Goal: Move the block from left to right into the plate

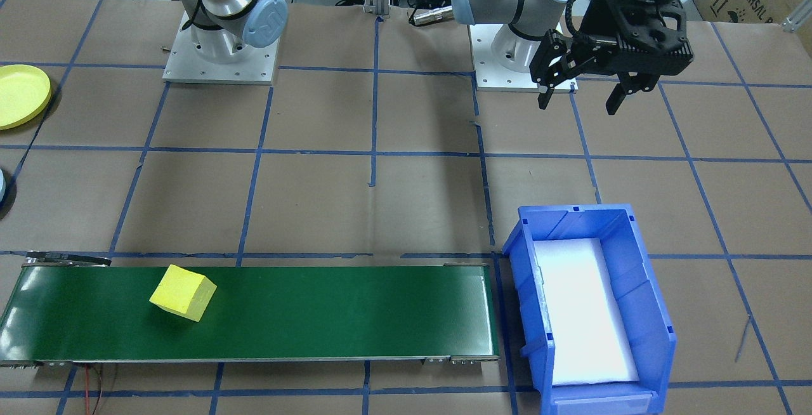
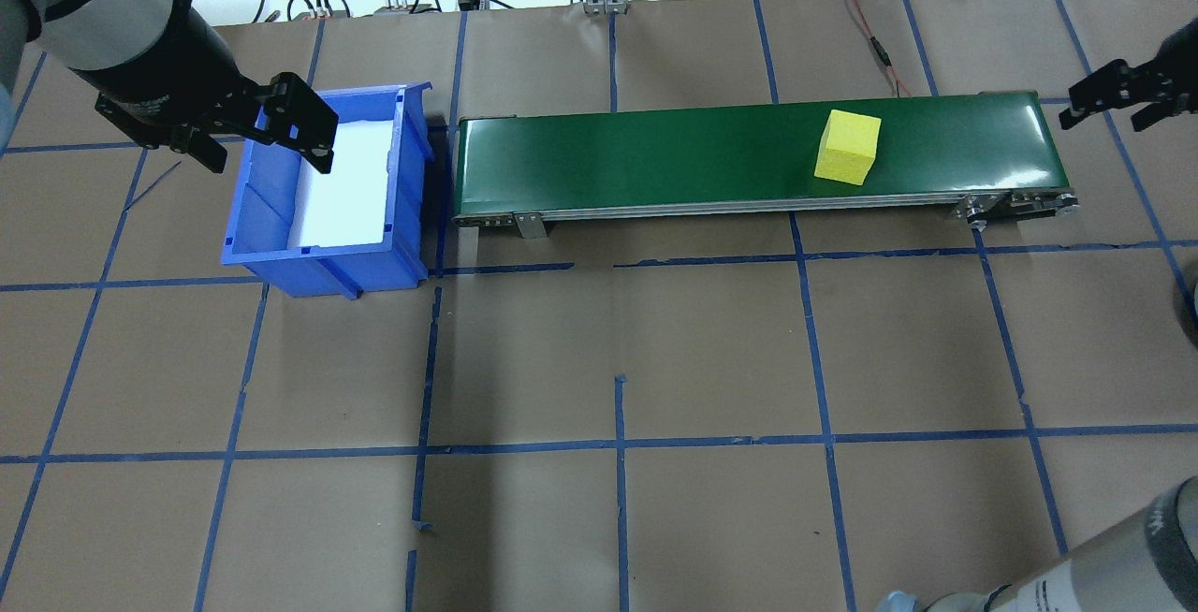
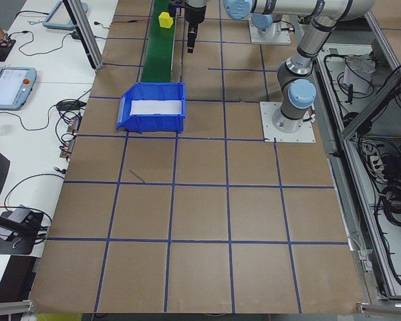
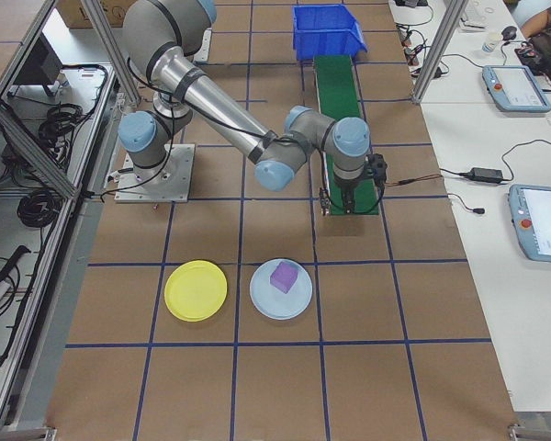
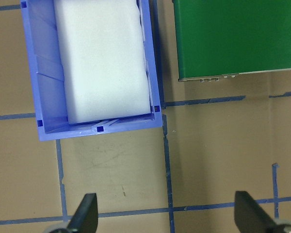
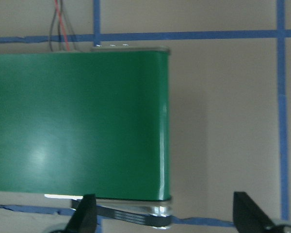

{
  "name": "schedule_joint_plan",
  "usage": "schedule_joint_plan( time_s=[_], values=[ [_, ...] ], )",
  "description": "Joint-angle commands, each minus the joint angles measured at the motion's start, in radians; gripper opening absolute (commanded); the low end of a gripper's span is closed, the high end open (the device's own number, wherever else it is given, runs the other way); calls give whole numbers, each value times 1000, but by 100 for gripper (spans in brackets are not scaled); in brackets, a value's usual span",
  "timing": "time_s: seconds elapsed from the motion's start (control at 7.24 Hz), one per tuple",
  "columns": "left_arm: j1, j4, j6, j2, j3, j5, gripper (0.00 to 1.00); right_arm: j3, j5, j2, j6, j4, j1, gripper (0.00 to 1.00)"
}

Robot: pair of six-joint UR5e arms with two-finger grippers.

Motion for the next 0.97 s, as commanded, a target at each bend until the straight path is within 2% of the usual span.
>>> schedule_joint_plan(
  time_s=[0.0, 0.14, 0.41, 0.69, 0.83],
  values=[
    [3, -1, 5, 0, -2, 0, 100, -43, 109, 1, 257, 16, 91, 100],
    [-2, -1, 5, 0, -3, 1, 100, -46, 157, 6, 353, 14, 93, 100],
    [-4, -1, 7, 0, -5, 4, 100, -40, 157, 6, 377, 14, 116, 100],
    [-4, -1, 7, 0, -6, 3, 100, -32, 137, 21, 385, 5, 142, 100],
    [-4, -1, 7, 0, -2, 6, 100, -28, 104, 36, 385, 5, 145, 100]
  ],
)
